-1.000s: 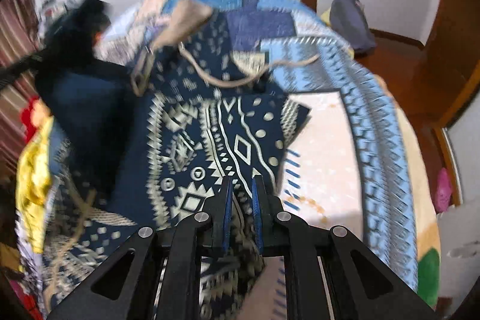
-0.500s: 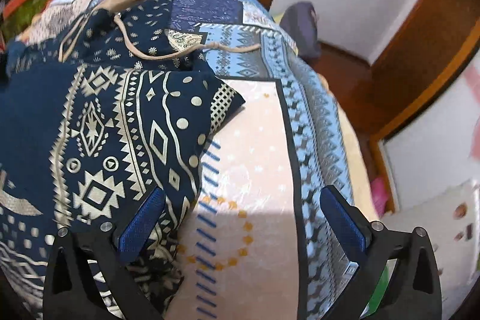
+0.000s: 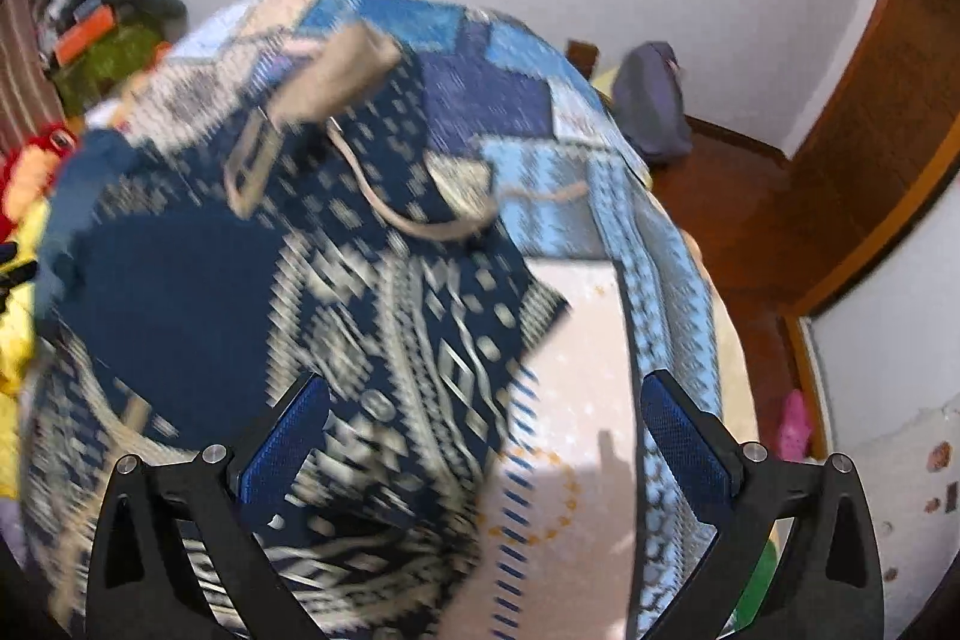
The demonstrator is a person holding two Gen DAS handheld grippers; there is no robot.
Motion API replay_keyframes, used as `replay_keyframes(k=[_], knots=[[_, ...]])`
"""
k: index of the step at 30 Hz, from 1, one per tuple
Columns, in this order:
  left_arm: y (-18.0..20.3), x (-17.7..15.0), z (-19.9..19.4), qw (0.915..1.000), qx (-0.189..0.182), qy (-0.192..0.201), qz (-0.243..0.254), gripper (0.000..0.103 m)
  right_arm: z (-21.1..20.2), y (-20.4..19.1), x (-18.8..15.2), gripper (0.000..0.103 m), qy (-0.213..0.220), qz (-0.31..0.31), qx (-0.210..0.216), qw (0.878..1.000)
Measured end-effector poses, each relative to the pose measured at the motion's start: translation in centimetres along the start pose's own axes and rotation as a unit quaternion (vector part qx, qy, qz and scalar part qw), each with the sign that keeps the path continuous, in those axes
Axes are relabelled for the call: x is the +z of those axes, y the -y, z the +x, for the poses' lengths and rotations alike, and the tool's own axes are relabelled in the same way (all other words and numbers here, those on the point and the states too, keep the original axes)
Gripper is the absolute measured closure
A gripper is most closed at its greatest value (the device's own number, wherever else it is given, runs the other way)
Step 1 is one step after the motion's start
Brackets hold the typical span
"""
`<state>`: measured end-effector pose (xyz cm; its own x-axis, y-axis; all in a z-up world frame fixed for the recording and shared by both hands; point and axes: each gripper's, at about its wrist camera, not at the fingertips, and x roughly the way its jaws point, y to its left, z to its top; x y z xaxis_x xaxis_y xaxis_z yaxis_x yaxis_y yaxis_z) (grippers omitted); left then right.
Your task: Fold large clothes
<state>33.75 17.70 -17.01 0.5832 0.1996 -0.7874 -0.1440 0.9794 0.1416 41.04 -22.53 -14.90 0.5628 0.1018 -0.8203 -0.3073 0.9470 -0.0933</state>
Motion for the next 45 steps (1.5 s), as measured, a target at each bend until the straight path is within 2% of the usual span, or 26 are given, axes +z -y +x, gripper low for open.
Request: replay_keyframes(k=[2,8,11,17,22,24,28,31,34,35,36,37,38,39,40,41,42,43,45], knots=[[0.7,2.0,-1.0,0.9997,-0.011,0.021,0.003,0.017,-0.9,-0.4,1.3,0.000,0.013,0.002,0.014,1.000],[3.2,7.6,-1.9,0.9970,-0.055,0.054,0.003,0.011,-2.4,-1.5,6.7,0.000,0.050,0.001,0.038,0.998],[4.1,9.8,-0.9,0.9958,-0.074,0.053,-0.010,0.009,-2.4,-2.0,9.0,0.000,0.066,-0.003,0.046,0.997],[5.4,13.8,4.4,0.9945,-0.091,0.030,-0.043,0.009,0.8,-3.6,13.2,0.000,0.072,-0.014,0.046,0.996],[6.4,16.1,10.6,0.9915,-0.108,-0.016,-0.070,0.009,7.5,-4.1,15.7,0.000,0.023,0.013,0.076,0.997],[6.6,16.6,12.5,0.9915,-0.101,-0.027,-0.078,0.009,10.6,-3.8,16.2,0.000,-0.004,0.040,0.088,0.995],[7.7,17.2,16.4,0.9876,-0.117,-0.060,-0.086,0.009,17.0,-3.4,17.1,0.000,-0.071,0.102,0.127,0.984],[8.8,17.6,19.1,0.9824,-0.139,-0.090,-0.087,0.009,20.2,-3.5,17.6,0.001,-0.089,0.120,0.139,0.979],[9.6,17.9,20.7,0.9814,-0.137,-0.093,-0.098,0.009,22.6,-3.8,17.7,0.009,-0.096,0.128,0.134,0.978],[9.8,18.0,21.0,0.9817,-0.135,-0.091,-0.100,0.010,23.2,-3.8,17.6,0.020,-0.098,0.133,0.136,0.977],[10.0,17.9,21.5,0.9818,-0.134,-0.088,-0.102,0.014,23.5,-3.7,17.4,0.021,-0.090,0.142,0.133,0.977],[10.2,17.9,21.7,0.9821,-0.132,-0.086,-0.103,0.028,23.4,-3.5,17.2,0.022,-0.074,0.150,0.135,0.977],[10.2,17.9,21.9,0.9820,-0.131,-0.085,-0.106,0.037,23.3,-3.4,17.0,0.032,-0.062,0.150,0.136,0.977],[10.3,17.8,21.8,0.9817,-0.136,-0.079,-0.108,0.043,23.1,-3.5,16.9,0.048,-0.056,0.144,0.141,0.978],[10.4,17.7,21.5,0.9816,-0.145,-0.068,-0.103,0.062,22.9,-3.7,16.9,0.057,-0.053,0.133,0.147,0.979],[10.6,17.7,21.2,0.9820,-0.150,-0.064,-0.095,0.079,22.8,-3.7,17.0,0.074,-0.053,0.127,0.150,0.979],[10.9,17.7,20.8,0.9841,-0.145,-0.059,-0.083,0.082,22.5,-3.7,16.9,0.084,-0.052,0.125,0.153,0.979],[11.1,17.7,20.0,0.9866,-0.138,-0.051,-0.070,0.088,22.3,-3.8,16.9,0.087,-0.051,0.124,0.153,0.979],[11.3,17.7,18.9,0.9896,-0.129,-0.041,-0.049,0.091,21.5,-3.8,16.8,0.093,-0.043,0.106,0.142,0.983]])
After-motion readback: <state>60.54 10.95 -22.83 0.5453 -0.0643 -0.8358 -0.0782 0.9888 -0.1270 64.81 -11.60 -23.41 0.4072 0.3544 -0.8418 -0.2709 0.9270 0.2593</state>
